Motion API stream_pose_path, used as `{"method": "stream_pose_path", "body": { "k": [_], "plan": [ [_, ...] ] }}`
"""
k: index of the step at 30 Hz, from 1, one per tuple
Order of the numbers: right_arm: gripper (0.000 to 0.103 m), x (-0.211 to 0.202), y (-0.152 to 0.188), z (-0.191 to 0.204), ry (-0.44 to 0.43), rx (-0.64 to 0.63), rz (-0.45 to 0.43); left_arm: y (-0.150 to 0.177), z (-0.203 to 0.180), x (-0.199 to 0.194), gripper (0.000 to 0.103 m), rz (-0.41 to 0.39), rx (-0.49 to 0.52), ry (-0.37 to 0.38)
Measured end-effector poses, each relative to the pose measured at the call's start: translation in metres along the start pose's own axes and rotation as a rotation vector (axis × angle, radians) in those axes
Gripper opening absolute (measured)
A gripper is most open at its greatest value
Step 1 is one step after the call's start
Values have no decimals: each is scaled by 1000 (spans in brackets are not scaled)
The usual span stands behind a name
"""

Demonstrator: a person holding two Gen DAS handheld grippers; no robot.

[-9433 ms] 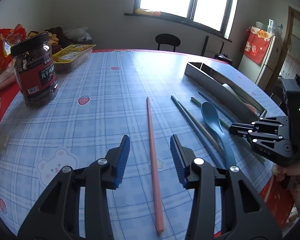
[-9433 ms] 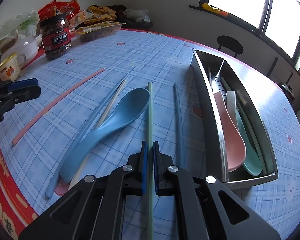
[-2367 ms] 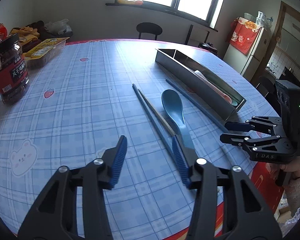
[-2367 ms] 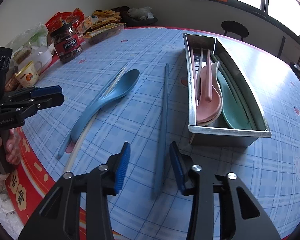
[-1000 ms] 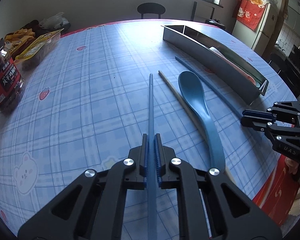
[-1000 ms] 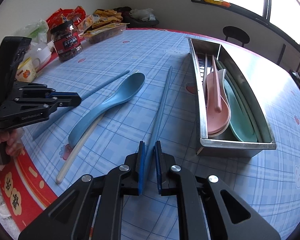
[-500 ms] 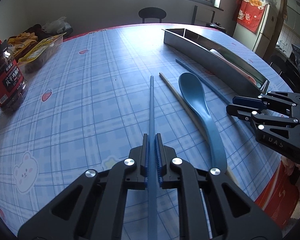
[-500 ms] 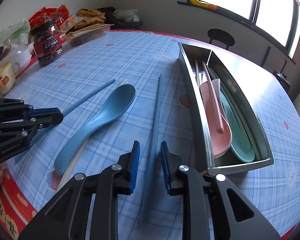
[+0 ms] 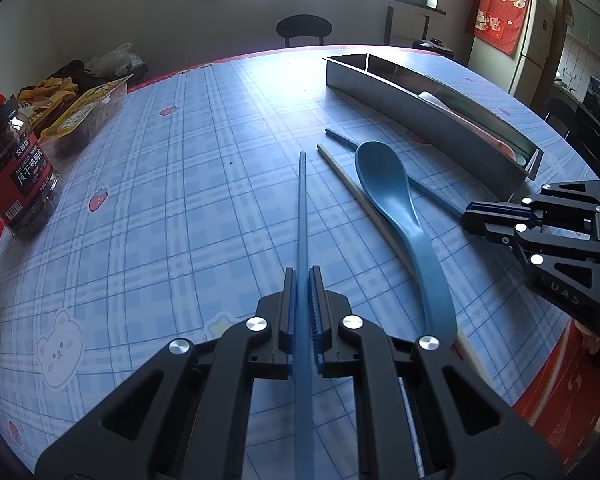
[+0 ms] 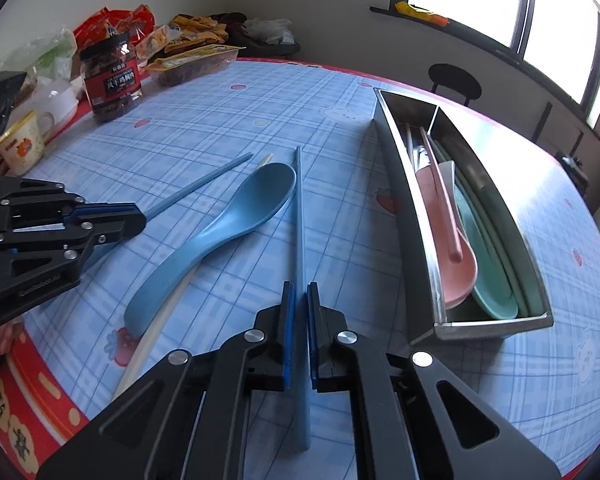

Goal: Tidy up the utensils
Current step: 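Lift the dark blue chopsticks off the table with both grippers, then carry both dark blue chopsticks over the steel tray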

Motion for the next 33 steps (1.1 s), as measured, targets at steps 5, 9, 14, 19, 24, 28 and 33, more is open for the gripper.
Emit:
{"method": "stream_pose_path", "body": {
  "k": [5, 9, 14, 19, 24, 28, 33],
  "plan": [
    [7, -4, 4, 8, -21, -21, -3, 0, 0, -1, 10, -3, 0, -3],
    [7, -6, 3, 9, -36, -15, -15, 1, 7, -5, 10, -18, -50, 30],
    [7, -18, -1, -3, -63, 50, -82, -1, 26, -19, 10, -87, -158, 76],
    [7, -32, -6, -15, -66, 104, -161, -1, 39, -34, 10, -157, -227, 91],
    [7, -40, -8, -22, -85, 135, -204, 0, 50, -39, 10, -185, -285, 113],
    [6, -42, -8, -18, -95, 122, -210, 1, 57, -42, 10, -197, -328, 132],
    [6, -48, -9, -21, -133, 141, -239, 0, 64, -44, 10, -201, -377, 153]
  ]
}}
Point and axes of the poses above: each gripper's, at about its wrist camera, not at the fingertips, and x roughly the way its jaws point, z to its left, y to its underside, the point moved 10 cm from there along x, roughly the way its jaws point, and after that the axes turned 5 degrees about z, right-handed, at the moved point
